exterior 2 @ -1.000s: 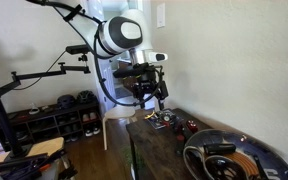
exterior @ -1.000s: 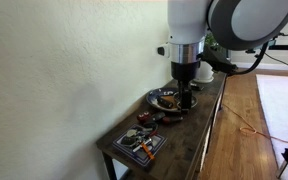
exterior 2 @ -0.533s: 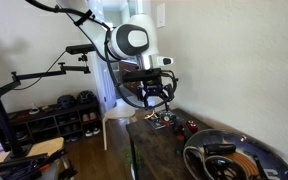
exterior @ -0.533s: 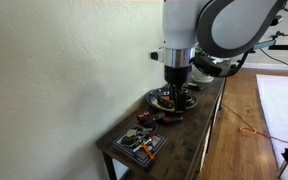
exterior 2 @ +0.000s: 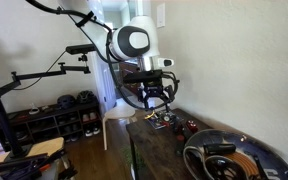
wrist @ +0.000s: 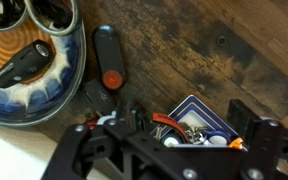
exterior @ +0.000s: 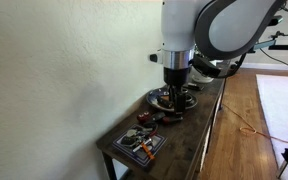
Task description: Place a torch on the round tray
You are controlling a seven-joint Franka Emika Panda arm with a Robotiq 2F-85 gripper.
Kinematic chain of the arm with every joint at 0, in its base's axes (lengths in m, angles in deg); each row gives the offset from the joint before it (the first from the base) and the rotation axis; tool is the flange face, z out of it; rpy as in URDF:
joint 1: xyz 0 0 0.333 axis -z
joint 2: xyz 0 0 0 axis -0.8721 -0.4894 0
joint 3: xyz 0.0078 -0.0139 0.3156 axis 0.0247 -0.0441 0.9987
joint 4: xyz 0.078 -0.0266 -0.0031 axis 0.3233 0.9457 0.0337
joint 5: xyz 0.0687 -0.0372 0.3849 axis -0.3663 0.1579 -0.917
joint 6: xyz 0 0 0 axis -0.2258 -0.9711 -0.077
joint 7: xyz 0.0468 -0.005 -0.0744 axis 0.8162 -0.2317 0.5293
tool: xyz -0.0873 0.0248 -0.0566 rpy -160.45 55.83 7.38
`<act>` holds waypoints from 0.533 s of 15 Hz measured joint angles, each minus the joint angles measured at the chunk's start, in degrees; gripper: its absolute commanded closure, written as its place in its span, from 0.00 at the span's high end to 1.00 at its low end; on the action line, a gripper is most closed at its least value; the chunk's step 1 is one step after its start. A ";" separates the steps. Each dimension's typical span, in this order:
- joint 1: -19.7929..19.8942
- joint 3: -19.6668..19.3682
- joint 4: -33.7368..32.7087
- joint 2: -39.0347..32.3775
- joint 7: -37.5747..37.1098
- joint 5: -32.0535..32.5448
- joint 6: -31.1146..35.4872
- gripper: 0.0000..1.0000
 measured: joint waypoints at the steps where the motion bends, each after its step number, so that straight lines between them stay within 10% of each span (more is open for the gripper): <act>1: 0.04 -0.04 -0.39 -0.55 0.75 0.00 0.00 1.00; 8: 1.39 -0.48 -4.85 -4.77 7.79 0.06 0.02 1.00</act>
